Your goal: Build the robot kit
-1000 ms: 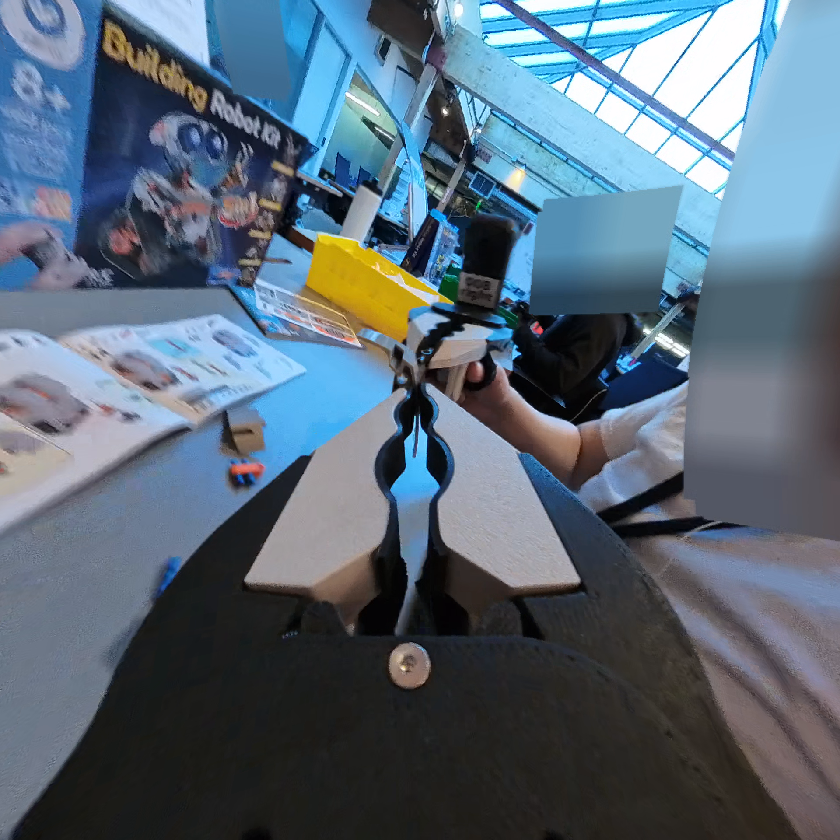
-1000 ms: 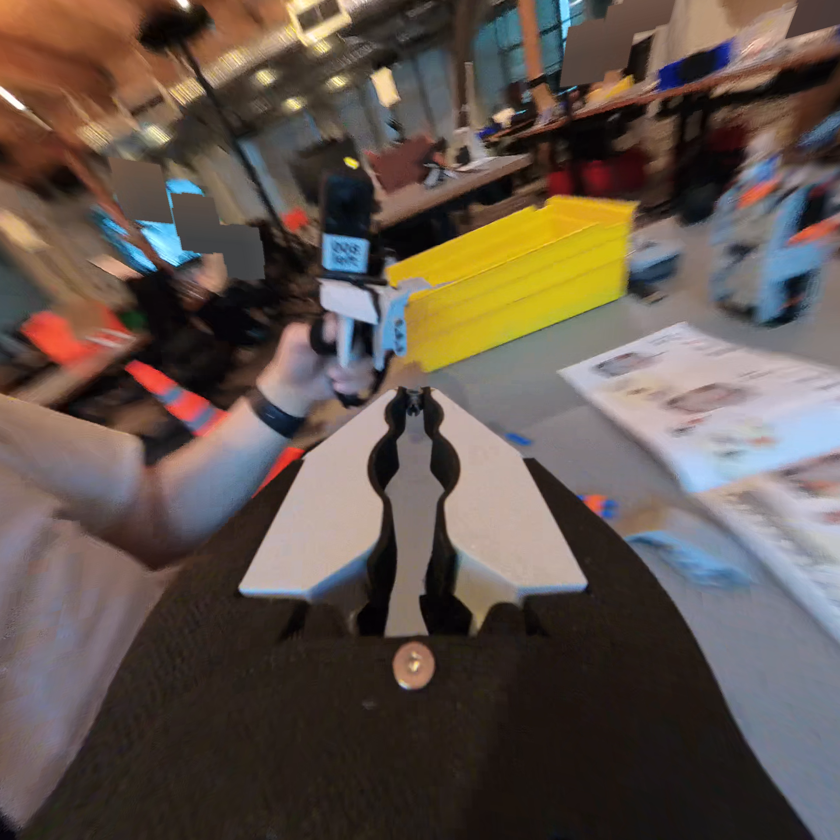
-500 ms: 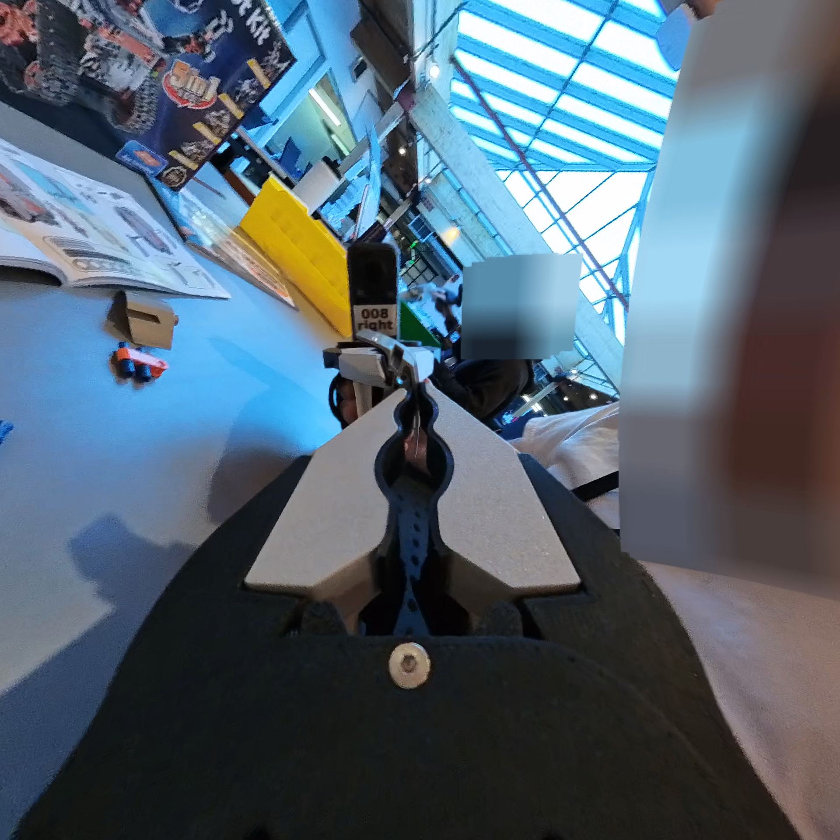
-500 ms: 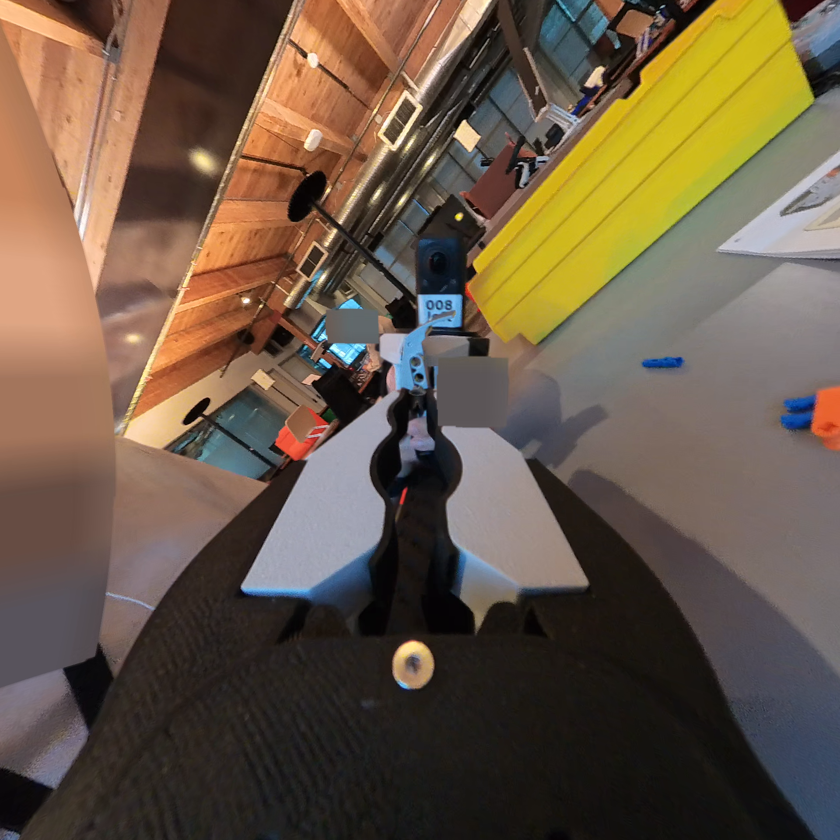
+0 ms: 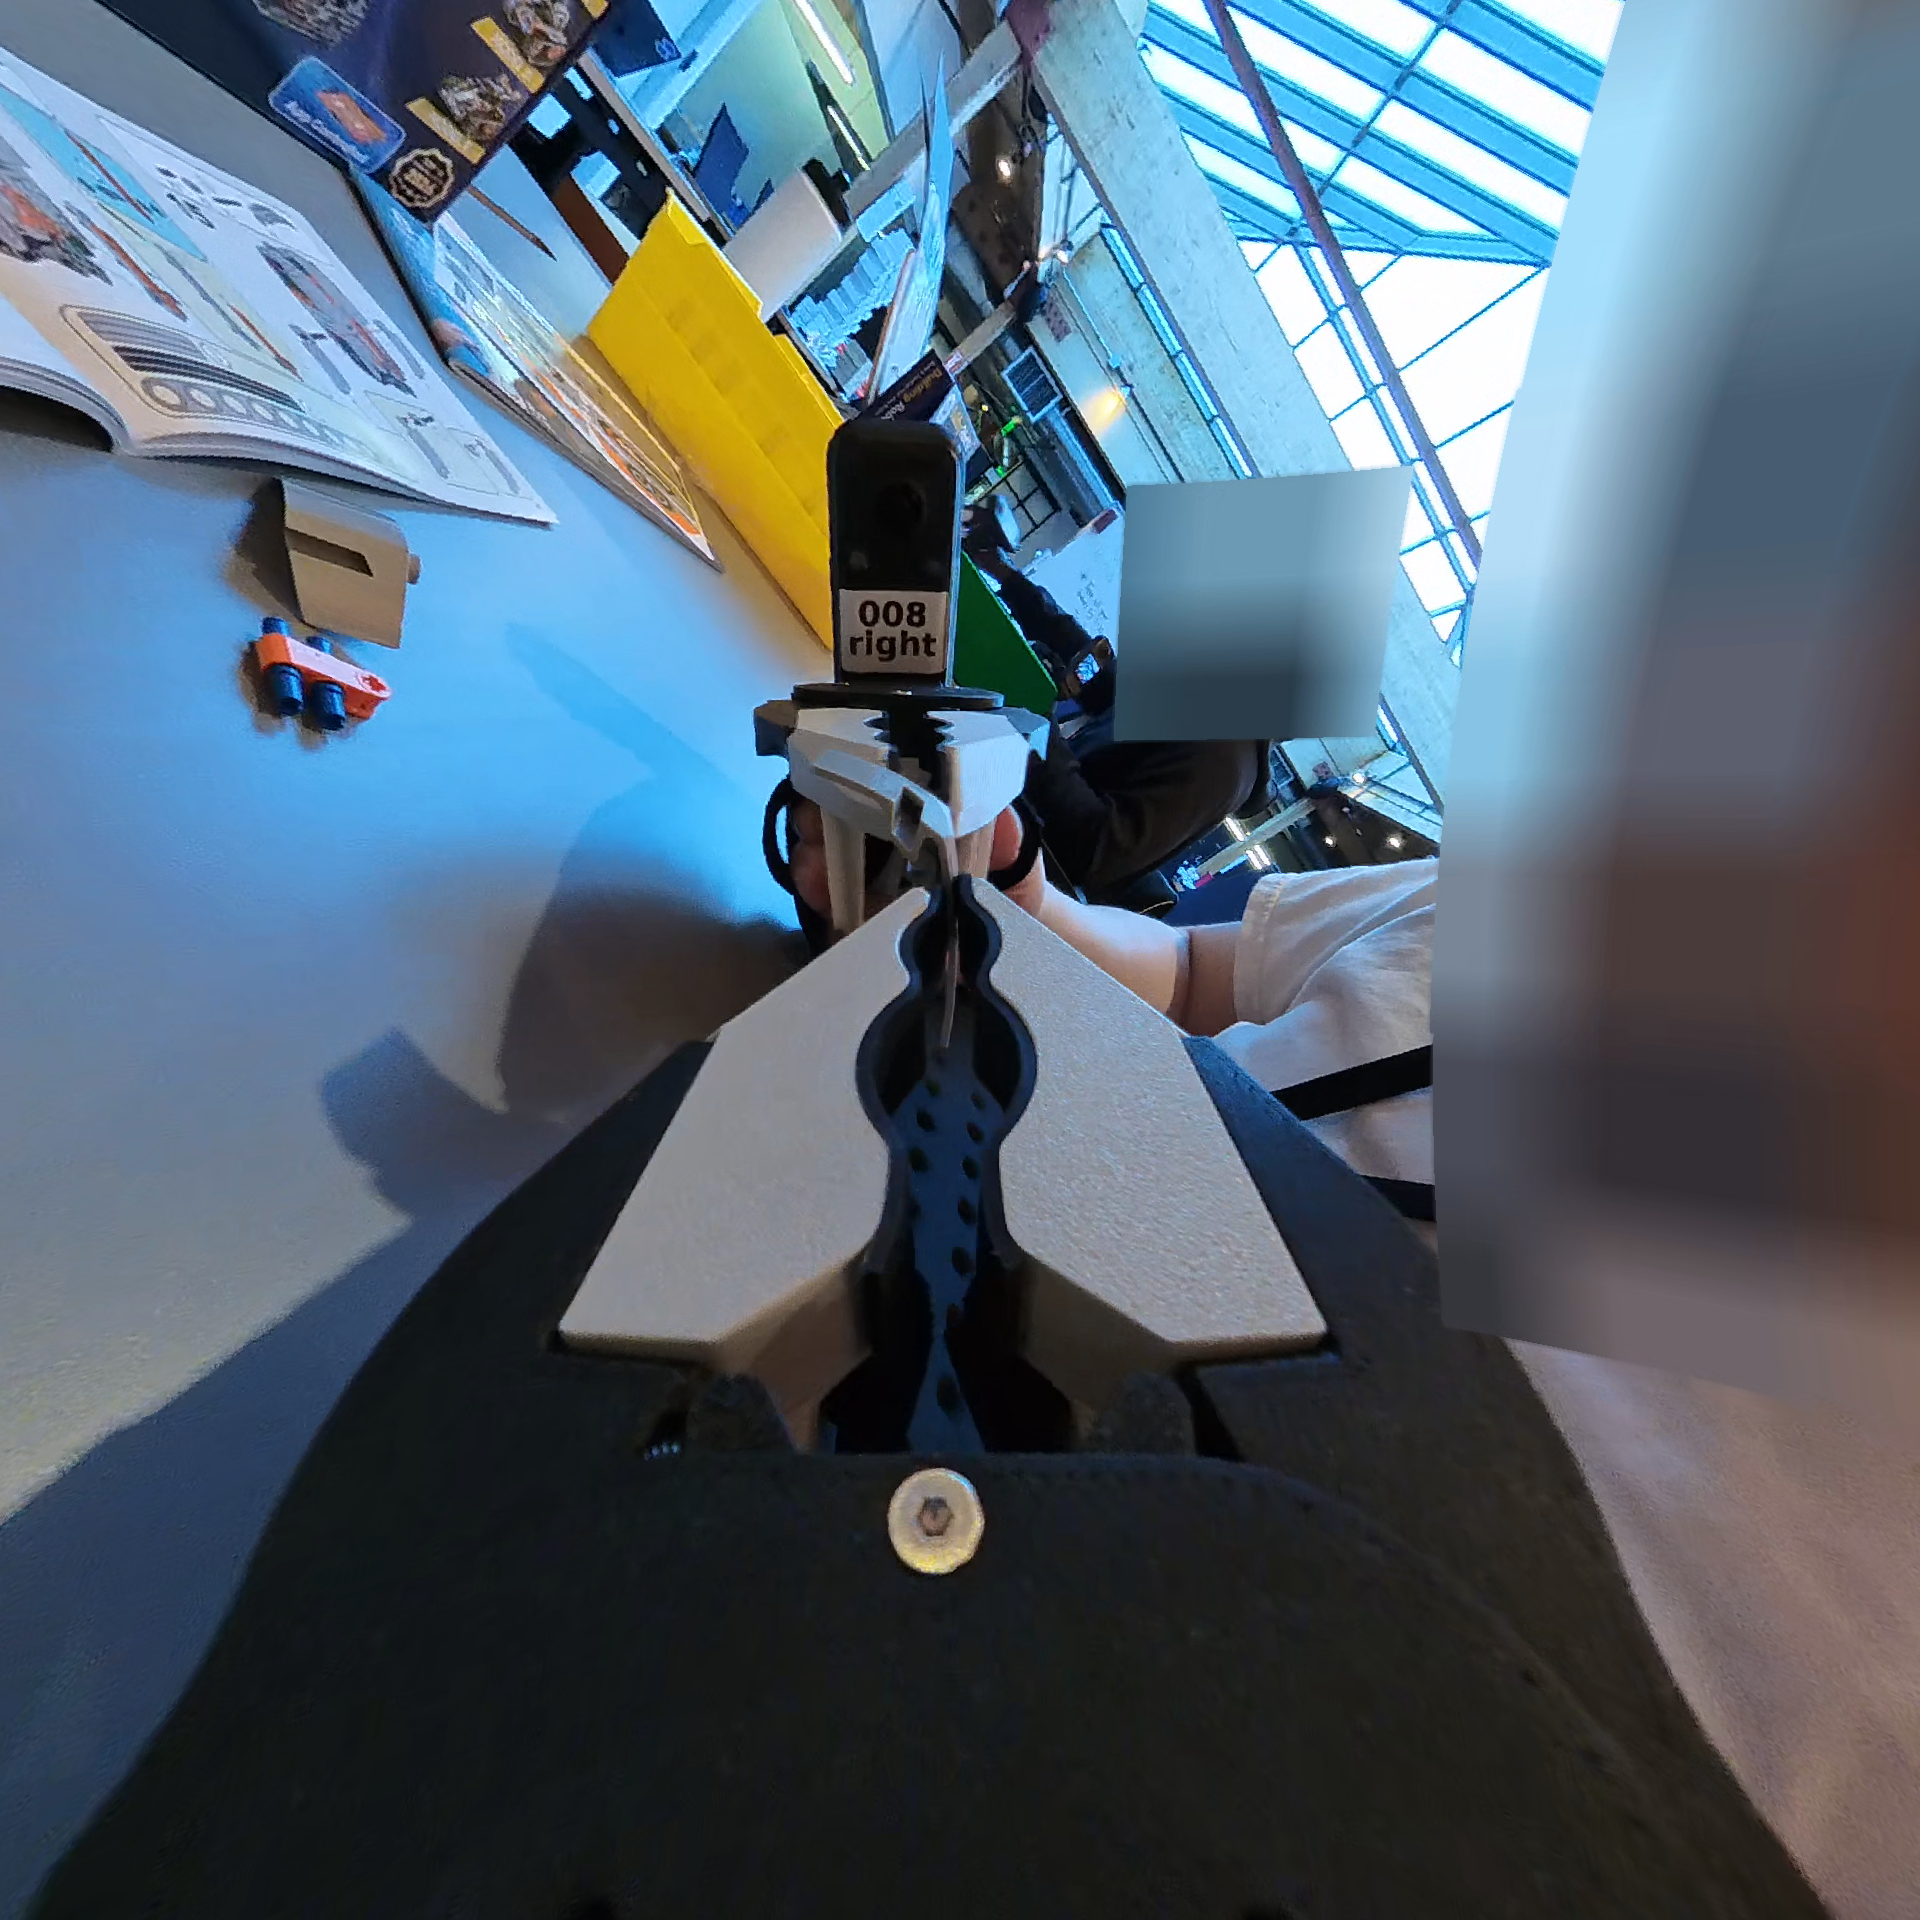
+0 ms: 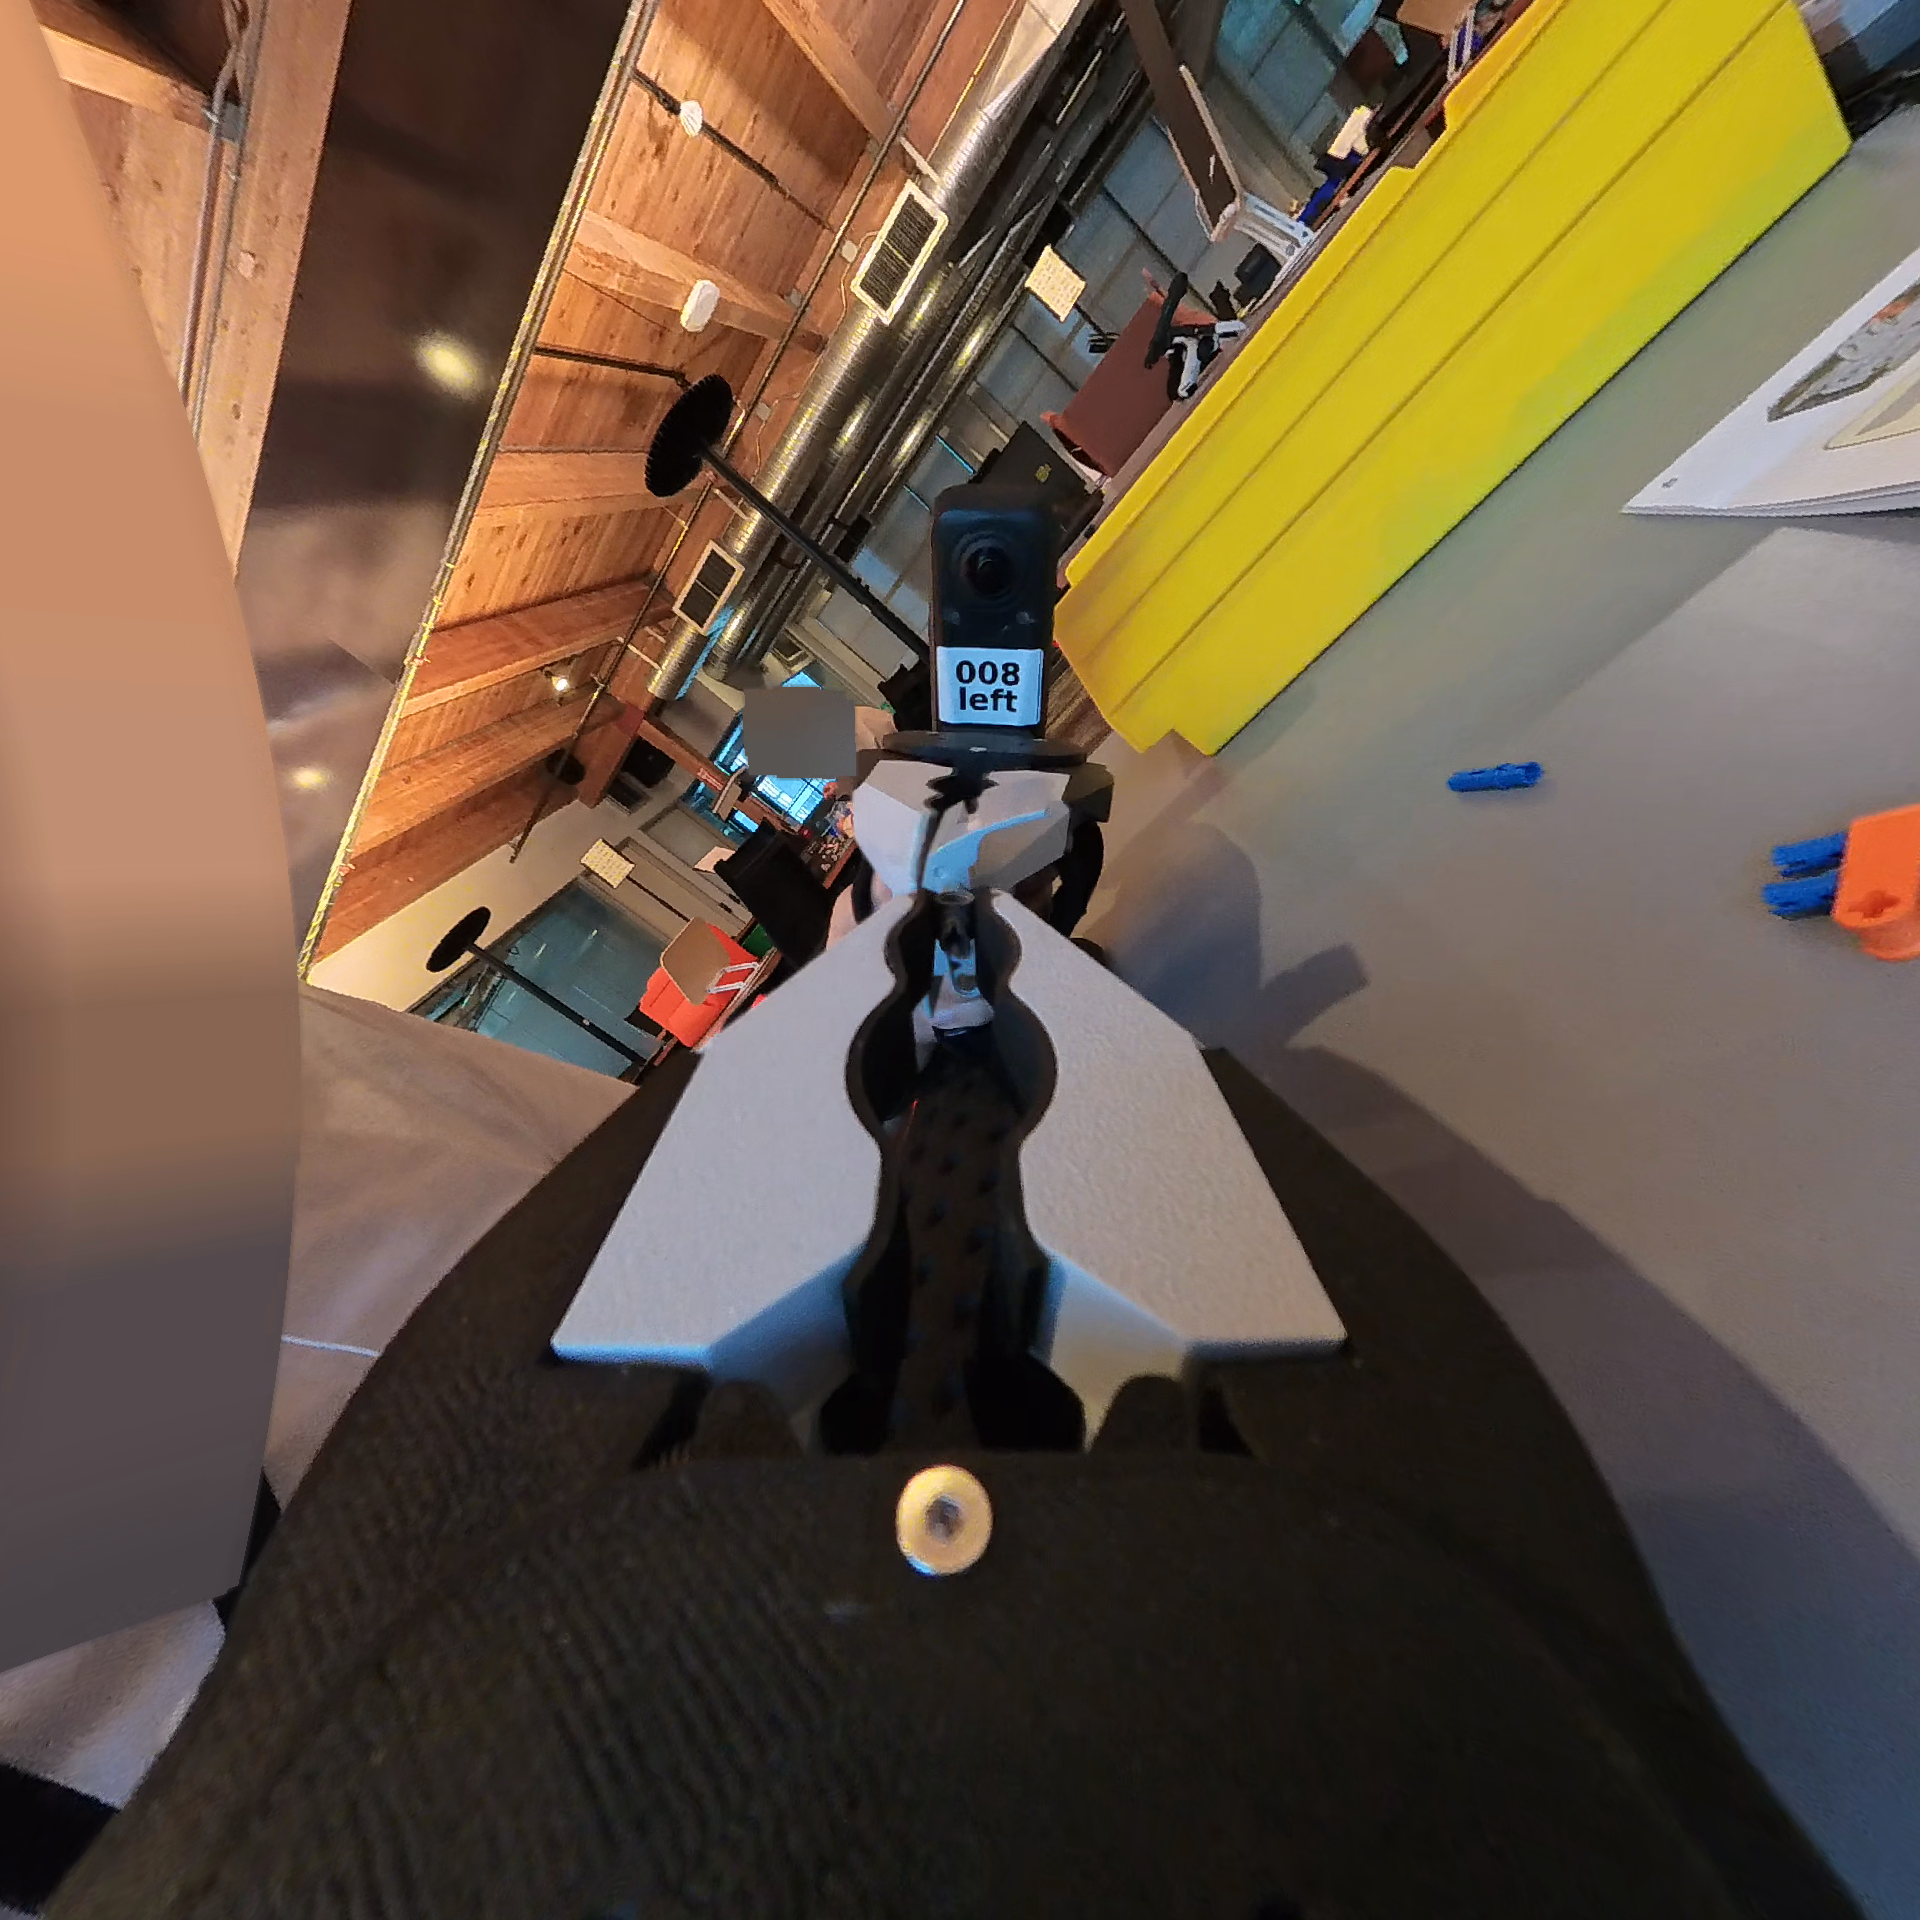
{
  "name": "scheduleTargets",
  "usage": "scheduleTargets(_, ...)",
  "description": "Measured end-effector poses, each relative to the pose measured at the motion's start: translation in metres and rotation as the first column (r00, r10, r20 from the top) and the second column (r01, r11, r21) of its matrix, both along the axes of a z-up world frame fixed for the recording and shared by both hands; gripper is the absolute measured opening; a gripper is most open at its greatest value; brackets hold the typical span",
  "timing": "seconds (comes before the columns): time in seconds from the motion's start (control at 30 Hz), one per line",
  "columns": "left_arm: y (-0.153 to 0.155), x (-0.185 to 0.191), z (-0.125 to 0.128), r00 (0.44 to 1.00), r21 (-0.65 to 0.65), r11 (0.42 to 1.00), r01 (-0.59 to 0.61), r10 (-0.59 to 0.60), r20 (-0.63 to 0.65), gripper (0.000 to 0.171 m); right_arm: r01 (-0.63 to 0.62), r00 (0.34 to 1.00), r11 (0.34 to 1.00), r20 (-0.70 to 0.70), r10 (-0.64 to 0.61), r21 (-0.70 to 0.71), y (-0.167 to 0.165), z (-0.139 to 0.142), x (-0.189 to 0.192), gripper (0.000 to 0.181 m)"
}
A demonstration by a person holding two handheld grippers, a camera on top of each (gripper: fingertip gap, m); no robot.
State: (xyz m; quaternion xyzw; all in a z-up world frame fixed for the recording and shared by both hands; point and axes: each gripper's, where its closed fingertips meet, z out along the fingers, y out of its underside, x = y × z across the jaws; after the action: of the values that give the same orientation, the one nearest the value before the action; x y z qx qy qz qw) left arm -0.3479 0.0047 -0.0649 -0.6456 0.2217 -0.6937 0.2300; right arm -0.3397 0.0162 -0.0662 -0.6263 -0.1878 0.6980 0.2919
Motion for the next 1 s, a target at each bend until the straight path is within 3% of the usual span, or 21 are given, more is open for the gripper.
scheduleTargets(0.4, -0.003, -0.001, 0.006, 0.999, -0.012, 1.0, -0.014, 0.015, 0.05, 0.0, -0.019, 0.999, 0.998, 0.028, 0.017, 0.058, -0.007, 0.002, -0.004, 0.005)
scheduleTargets(0.83, -0.002, 0.002, -0.008, 0.997, 0.023, 0.999, -0.039, 0.04, -0.066, 0.0, -0.002, 0.985, 0.99, 0.169, -0.022, 0.143, -0.006, -0.014, -0.002, 0.005)
scheduleTargets(1.0, -0.005, 0.003, -0.009, 0.997, 0.032, 0.999, -0.025, 0.027, -0.071, 0.0, -0.014, 0.987, 0.989, 0.16, -0.01, 0.147, -0.008, -0.013, -0.002, 0.005)
